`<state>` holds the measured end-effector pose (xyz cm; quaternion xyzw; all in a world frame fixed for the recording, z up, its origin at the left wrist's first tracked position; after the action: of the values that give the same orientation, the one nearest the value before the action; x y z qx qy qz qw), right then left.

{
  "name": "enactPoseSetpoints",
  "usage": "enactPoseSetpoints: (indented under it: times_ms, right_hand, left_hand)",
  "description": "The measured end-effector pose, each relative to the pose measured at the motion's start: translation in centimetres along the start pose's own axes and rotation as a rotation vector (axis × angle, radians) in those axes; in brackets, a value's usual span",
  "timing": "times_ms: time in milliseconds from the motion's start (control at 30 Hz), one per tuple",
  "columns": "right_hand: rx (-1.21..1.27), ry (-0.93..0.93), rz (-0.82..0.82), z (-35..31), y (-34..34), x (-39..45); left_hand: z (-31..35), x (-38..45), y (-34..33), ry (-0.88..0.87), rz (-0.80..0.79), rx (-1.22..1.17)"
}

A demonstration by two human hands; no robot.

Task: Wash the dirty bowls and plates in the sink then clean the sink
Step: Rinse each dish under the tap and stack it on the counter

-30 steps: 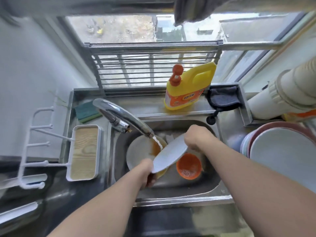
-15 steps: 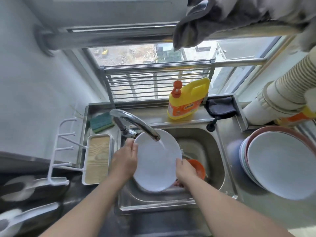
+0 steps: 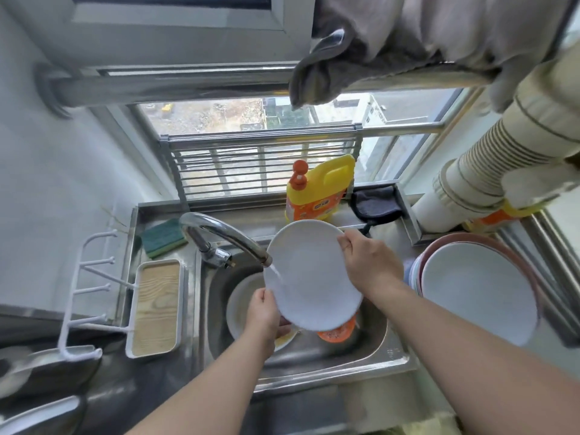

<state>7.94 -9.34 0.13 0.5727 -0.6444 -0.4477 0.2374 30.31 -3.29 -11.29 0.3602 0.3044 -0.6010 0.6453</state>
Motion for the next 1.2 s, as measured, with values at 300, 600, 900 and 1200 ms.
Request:
enactPoseSetpoints:
  times_ms: [300,600,900,1200]
  right_hand:
    - [0.059,-0.458,-0.309,10.7,-3.0,-2.7]
    - [0.592,-0.535,-0.265,4.4,-13.0,-8.0]
    - [0.419,-0.130,-0.107,-2.4,-9.9,-2.0]
    - [0.167,-0.120,-0.104,1.1,-3.1,3.0]
  left_hand:
    - [1.1,0.9,-0.6,-0.049,-0.003,0.206]
    - [8.7,-2.7,8.2,-0.618,0.366,0.805]
    - [5.8,-2.3,13.6,-0.589,0.496,0.675]
    - [4.4,0.2,5.2,-0.197,0.164,0.240]
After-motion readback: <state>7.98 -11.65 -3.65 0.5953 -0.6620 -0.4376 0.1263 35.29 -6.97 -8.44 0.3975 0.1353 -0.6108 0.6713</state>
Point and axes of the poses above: each hand's wrist, its own x-axis towards the middle knuckle, its own y-axis out of the back of the hand, z = x × y, the point moved 5 cm from there along x, towards the middle knuckle, and after that the axes turned 10 degrees about x, right-handed, at the moved point
